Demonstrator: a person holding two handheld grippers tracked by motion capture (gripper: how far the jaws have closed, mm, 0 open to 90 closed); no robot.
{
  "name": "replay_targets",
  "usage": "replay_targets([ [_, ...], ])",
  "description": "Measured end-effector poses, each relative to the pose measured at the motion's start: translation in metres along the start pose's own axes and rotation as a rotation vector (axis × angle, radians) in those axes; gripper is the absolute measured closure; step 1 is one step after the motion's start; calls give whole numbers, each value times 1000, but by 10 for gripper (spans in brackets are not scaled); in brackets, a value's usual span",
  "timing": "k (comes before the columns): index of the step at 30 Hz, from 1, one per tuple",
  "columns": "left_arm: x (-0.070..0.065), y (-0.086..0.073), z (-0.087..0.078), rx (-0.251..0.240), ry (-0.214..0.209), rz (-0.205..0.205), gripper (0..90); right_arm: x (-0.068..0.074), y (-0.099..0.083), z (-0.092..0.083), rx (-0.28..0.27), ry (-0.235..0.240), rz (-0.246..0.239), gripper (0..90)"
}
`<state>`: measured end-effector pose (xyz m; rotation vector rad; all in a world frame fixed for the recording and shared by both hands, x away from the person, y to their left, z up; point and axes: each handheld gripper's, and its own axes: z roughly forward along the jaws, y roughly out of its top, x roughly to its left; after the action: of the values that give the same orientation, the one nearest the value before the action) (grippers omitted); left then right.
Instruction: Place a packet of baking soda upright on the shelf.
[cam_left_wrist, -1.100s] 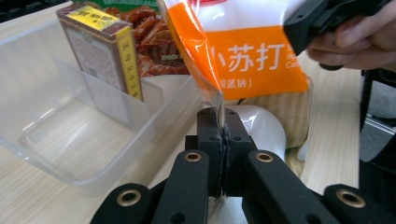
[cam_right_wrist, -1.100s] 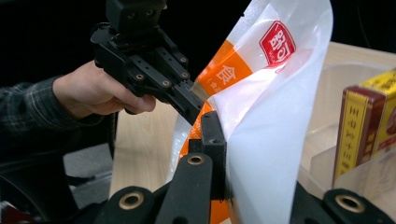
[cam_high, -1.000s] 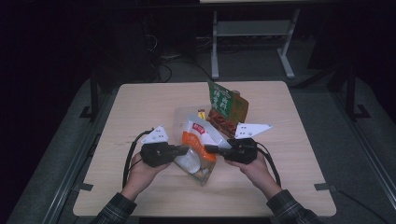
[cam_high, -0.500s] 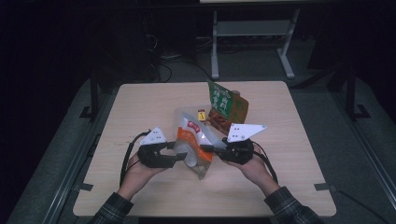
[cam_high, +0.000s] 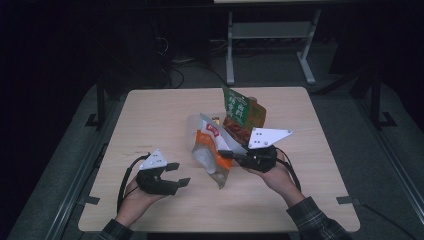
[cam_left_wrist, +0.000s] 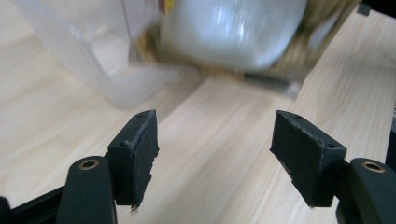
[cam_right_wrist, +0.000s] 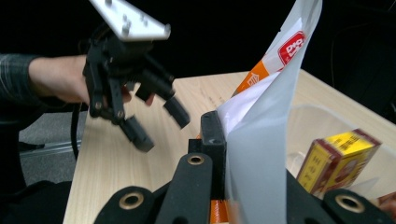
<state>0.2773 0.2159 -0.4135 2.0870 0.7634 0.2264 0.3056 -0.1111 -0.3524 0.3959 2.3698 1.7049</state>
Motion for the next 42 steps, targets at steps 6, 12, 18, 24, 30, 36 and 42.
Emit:
replay_targets([
  [6,9,-12,9,45,-6,-28,269,-7,14,-4,-6,-14,-15,900],
  [12,12,-16,14,73,2,-2,207,-17,25,-1,-15,-33,-15,900],
  [18,15,-18,19,80,-1,-15,166,-29,33,8,-20,-54,5,900],
  [24,16,-20,20,94,-4,-10,162,-40,35,20,-15,-82,17,900],
  [30,13,-20,23,102,-14,-8,162,-49,33,31,-9,-98,41,900],
  [36,14,-19,23,123,-18,12,162,-60,34,42,1,-102,62,900],
  [42,14,-20,23,116,-17,1,162,-67,38,49,6,-115,54,900],
])
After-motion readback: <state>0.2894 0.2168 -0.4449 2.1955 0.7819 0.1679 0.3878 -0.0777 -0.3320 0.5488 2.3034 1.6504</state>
